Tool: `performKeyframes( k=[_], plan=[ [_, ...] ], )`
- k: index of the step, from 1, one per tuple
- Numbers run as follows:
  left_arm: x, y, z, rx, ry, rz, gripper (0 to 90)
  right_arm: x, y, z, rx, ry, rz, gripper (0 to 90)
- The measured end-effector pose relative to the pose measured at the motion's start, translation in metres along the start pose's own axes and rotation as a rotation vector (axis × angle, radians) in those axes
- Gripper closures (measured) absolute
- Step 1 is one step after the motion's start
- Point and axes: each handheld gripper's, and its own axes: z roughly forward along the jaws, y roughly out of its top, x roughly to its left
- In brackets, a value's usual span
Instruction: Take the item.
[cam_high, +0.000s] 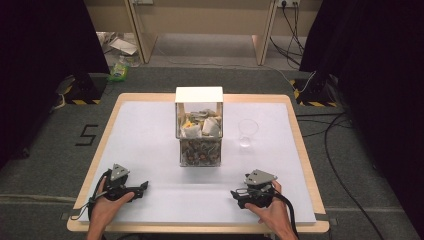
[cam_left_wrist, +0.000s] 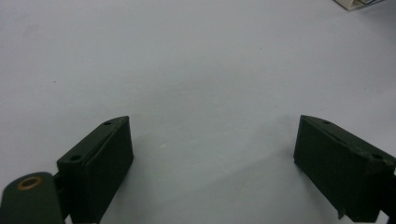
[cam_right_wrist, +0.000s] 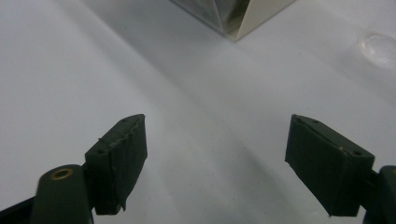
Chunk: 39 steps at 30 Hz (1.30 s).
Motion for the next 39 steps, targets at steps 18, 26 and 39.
performKeyframes(
  k=[18, 26, 39],
  plan=[
    [0.000, 0.000, 0.000, -0.002, 0.002, -0.001, 10.8, -0.004, 0.042, -0.034, -0.187, 0.036, 0.011, 36.9],
    [0.000, 0.000, 0.000, -0.001, 0.003, 0.000, 10.8, -0.005, 0.063, -0.049, -0.275, 0.054, -0.008, 42.8],
    [0.000, 0.000, 0.000, -0.001, 0.003, 0.000, 10.8, -0.005, 0.091, -0.067, -0.365, 0.059, -0.041, 48.7]
  ],
)
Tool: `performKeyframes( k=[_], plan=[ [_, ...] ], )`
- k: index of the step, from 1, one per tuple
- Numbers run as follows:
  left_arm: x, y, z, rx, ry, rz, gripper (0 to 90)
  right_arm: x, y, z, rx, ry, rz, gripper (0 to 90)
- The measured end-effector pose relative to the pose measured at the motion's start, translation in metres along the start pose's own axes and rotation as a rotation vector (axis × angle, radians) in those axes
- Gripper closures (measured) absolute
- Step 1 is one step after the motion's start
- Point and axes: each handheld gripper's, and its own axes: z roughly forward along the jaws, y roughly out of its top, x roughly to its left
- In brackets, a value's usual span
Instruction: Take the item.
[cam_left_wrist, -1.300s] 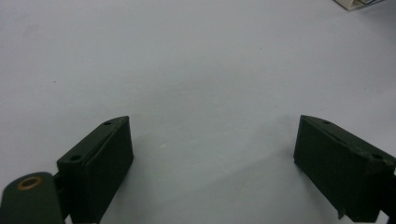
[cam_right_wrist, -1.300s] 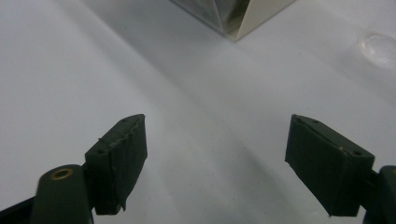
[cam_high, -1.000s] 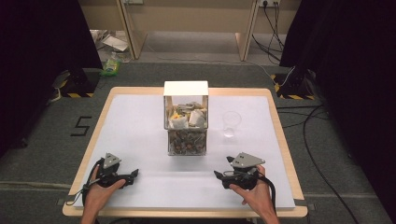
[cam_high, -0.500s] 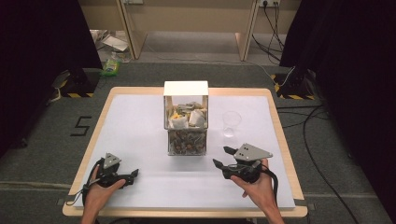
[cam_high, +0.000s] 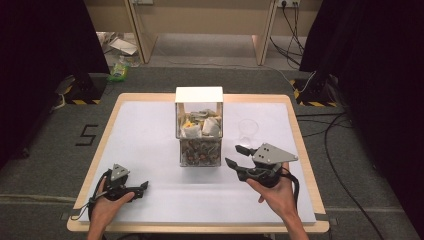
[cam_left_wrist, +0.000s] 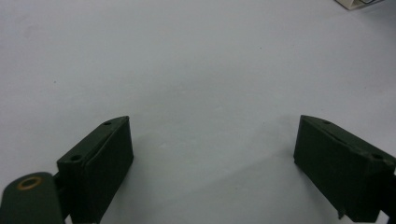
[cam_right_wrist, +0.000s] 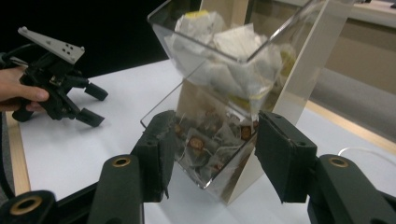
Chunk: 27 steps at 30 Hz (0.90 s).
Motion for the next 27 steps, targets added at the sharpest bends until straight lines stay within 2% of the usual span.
performKeyframes(
  k=[6, 19, 27],
  plan=[
    [0.000, 0.000, 0.000, 0.001, 0.000, 0.000, 10.8, 0.000, 0.014, -0.003, -0.038, 0.001, -0.022, 51.7],
    [0.000, 0.000, 0.000, 0.000, 0.000, 0.000, 10.8, 0.003, 0.034, 0.012, -0.079, 0.040, -0.048, 54.3],
    [0.000, 0.000, 0.000, 0.000, -0.002, 0.000, 10.8, -0.001, 0.048, 0.024, -0.096, 0.064, -0.029, 54.7]
  ],
)
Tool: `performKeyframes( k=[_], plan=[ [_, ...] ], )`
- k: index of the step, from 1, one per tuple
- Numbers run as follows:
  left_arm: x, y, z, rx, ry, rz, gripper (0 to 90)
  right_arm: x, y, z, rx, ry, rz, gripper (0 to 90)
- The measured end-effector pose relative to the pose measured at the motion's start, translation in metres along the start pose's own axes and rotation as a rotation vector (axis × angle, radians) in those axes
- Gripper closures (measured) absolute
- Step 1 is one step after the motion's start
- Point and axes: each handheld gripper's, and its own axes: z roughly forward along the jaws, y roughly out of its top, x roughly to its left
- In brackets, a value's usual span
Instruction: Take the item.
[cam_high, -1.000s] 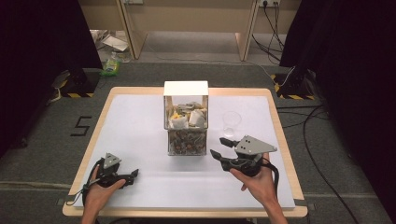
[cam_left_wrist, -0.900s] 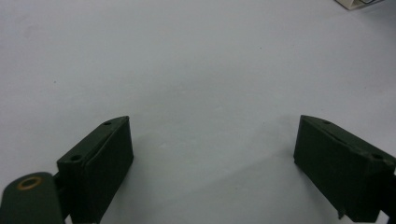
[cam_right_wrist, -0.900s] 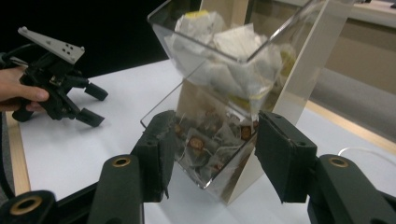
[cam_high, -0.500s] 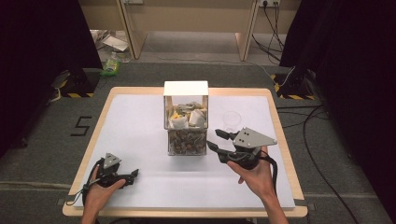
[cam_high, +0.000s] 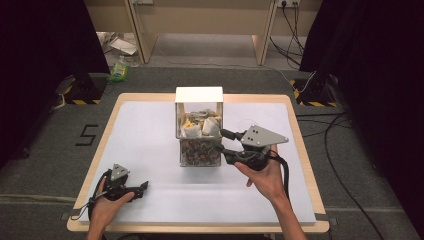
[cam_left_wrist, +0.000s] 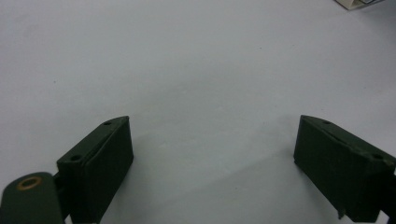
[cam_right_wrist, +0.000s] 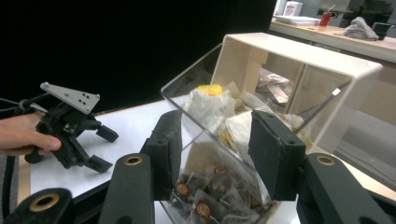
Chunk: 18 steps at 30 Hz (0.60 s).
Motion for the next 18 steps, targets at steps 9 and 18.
performKeyframes(
  k=[9, 18],
  plan=[
    [0.000, 0.000, 0.000, 0.000, 0.000, 0.001, 10.8, -0.004, 0.014, 0.022, 0.018, -0.004, 0.004, 54.6],
    [0.000, 0.000, 0.000, 0.000, 0.000, 0.000, 10.8, -0.008, 0.024, 0.043, 0.051, 0.011, -0.005, 53.3]
  ],
)
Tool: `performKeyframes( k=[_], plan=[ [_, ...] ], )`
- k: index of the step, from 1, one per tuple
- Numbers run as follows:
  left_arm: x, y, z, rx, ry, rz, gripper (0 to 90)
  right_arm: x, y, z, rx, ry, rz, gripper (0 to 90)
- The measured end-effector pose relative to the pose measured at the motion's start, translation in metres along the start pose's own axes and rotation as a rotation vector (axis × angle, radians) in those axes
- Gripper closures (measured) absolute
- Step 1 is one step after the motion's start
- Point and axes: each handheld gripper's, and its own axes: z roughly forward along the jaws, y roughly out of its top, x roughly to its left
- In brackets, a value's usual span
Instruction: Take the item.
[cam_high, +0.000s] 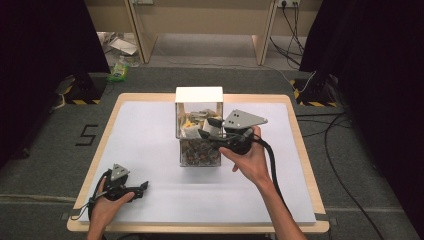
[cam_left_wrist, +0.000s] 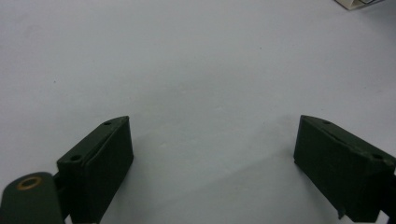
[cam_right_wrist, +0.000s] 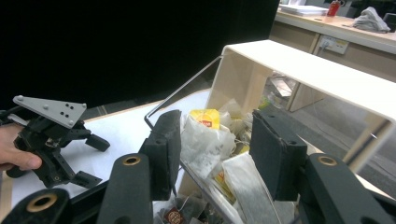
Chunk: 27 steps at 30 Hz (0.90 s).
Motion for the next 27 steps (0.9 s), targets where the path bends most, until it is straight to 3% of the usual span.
performKeyframes(
  k=[7, 18, 23, 27],
  plan=[
    [0.000, 0.000, 0.000, 0.000, 0.000, 0.000, 10.8, -0.004, 0.000, 0.013, 0.029, -0.002, 0.009, 49.8],
    [0.000, 0.000, 0.000, 0.000, 0.000, 0.000, 10.8, 0.000, 0.004, 0.035, 0.087, 0.016, -0.016, 50.0],
    [0.000, 0.000, 0.000, 0.000, 0.000, 0.000, 10.8, 0.000, 0.002, 0.039, 0.109, 0.017, -0.038, 55.4],
    [0.000, 0.000, 0.000, -0.001, 0.001, 0.000, 10.8, 0.003, 0.000, 0.042, 0.115, 0.014, -0.059, 65.6]
  ],
)
